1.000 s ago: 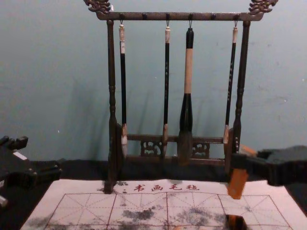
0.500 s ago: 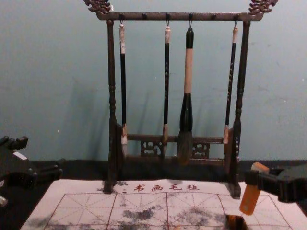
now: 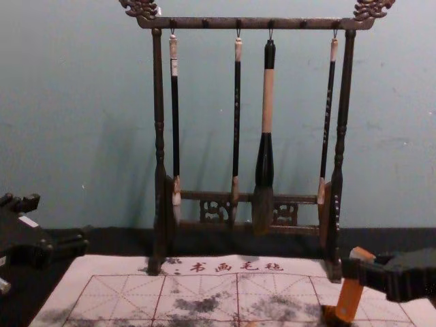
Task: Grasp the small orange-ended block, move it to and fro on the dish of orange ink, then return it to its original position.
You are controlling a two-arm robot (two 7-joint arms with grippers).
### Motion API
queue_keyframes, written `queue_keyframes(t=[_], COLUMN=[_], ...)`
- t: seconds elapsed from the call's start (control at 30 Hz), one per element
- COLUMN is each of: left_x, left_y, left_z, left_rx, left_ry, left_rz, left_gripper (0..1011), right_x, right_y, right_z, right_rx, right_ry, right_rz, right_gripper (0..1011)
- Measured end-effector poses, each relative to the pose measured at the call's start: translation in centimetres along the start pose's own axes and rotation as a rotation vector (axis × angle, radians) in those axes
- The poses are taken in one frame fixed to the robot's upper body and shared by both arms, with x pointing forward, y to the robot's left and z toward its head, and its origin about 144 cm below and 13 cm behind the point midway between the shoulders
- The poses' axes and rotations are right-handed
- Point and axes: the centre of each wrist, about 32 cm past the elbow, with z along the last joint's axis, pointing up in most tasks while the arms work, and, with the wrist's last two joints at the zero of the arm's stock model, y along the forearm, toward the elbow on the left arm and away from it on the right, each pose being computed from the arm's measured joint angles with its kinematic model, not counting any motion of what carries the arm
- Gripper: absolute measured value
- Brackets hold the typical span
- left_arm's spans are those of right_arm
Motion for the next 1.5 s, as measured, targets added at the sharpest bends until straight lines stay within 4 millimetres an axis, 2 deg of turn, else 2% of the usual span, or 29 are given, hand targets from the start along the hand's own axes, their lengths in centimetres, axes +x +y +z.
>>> queue_keyframes(t=[1.5], left_x=[0.0], left_y=[0.0], left_z=[0.0], left_rx=[0.000], left_ry=[0.000], left_rz=[0.000], left_gripper=[1001], right_x=[0.2], right_y=[2.4], right_z=[-1.3], right_rx=[-0.066], right_ry=[0.046], right_rz=[-0.001], right_gripper=[110])
